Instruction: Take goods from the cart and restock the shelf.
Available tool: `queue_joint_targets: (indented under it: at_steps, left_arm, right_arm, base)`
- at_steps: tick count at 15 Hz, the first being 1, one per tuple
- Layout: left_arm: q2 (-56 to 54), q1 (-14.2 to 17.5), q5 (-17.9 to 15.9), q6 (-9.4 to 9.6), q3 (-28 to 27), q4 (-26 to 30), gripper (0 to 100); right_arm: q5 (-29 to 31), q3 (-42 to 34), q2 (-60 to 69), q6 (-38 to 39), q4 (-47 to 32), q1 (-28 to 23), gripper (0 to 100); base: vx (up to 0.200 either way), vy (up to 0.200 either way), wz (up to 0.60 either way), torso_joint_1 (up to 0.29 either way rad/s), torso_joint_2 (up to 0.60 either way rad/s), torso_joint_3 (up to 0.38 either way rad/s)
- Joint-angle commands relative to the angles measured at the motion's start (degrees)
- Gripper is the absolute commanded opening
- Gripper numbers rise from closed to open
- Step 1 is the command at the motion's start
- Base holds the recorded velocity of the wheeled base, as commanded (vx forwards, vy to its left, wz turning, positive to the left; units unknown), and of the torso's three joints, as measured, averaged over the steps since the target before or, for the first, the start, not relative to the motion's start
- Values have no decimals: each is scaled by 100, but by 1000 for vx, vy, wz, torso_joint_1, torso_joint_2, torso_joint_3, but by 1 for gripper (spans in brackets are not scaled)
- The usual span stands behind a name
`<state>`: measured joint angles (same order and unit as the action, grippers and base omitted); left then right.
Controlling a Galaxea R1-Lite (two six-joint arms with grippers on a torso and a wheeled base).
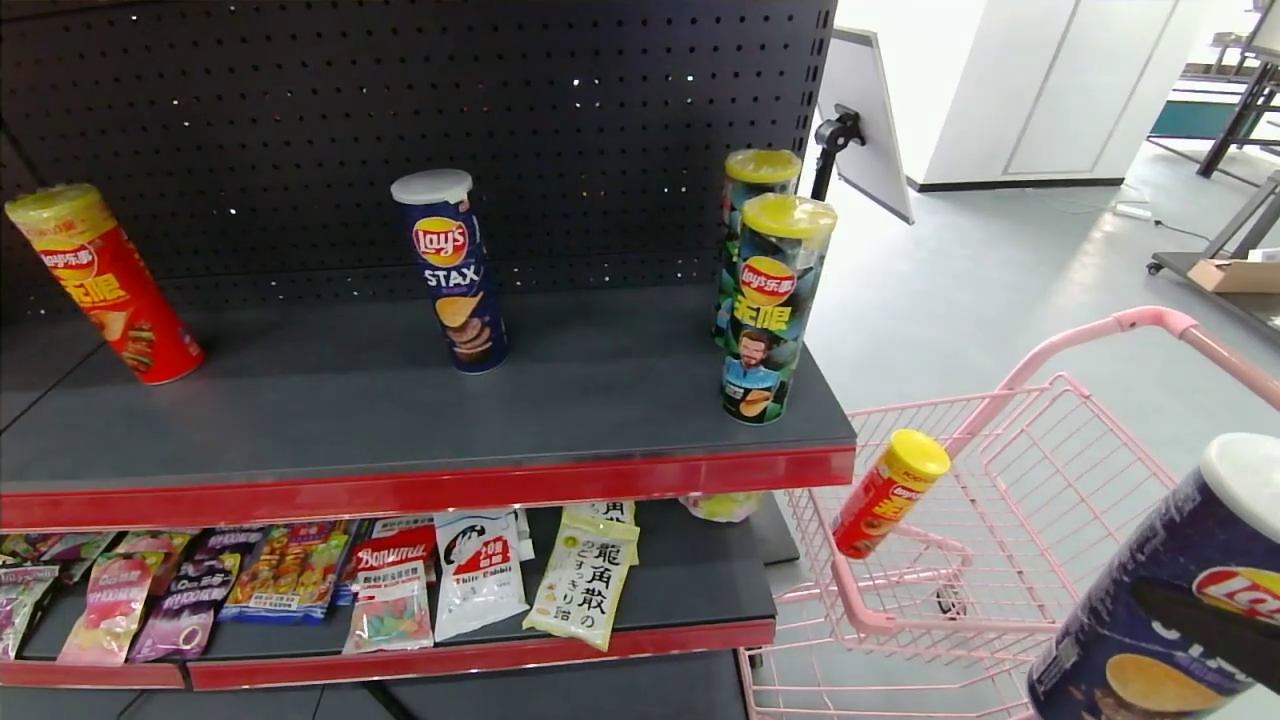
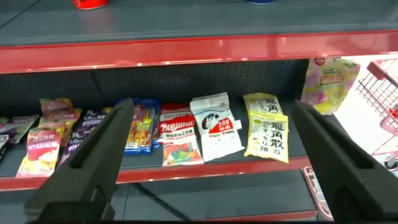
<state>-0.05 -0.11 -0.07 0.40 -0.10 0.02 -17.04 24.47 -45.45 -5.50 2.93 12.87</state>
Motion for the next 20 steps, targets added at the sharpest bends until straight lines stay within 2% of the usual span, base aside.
queue_joint_targets:
  at_steps: [1,3,6,8,11,20]
  left_arm:
    - [5,2,-1,13,1,-2,100]
    - [5,2,-1,4,1,-2,100]
    - [5,2,-1,13,1,-2,100]
    - [5,2,-1,13,10,-2,100]
    - [5,2,-1,30,1,-2,100]
    - [5,2,-1,13,10,-2,100]
  right_arm:
    - [-80,-21,-43,-162,6,93,0]
    - [-106,-30,-96,-250,-3,101,0]
    - [-704,-38,-149,-276,6,180,0]
    - [-722,5,-122,-285,6,189,0]
    - [-730,-3,-114,-276,6,189,0]
    - [-722,-12,-61,-276,6,189,0]
  base:
    - [0,0,0,0,0,0]
    - [-100,0,0,1,-1,-1]
    - [-200,0,0,9,2,1]
    - [-200,0,0,-2,5,0]
    - [0,0,0,0,0,0]
    - [0,200,0,6,-1,2]
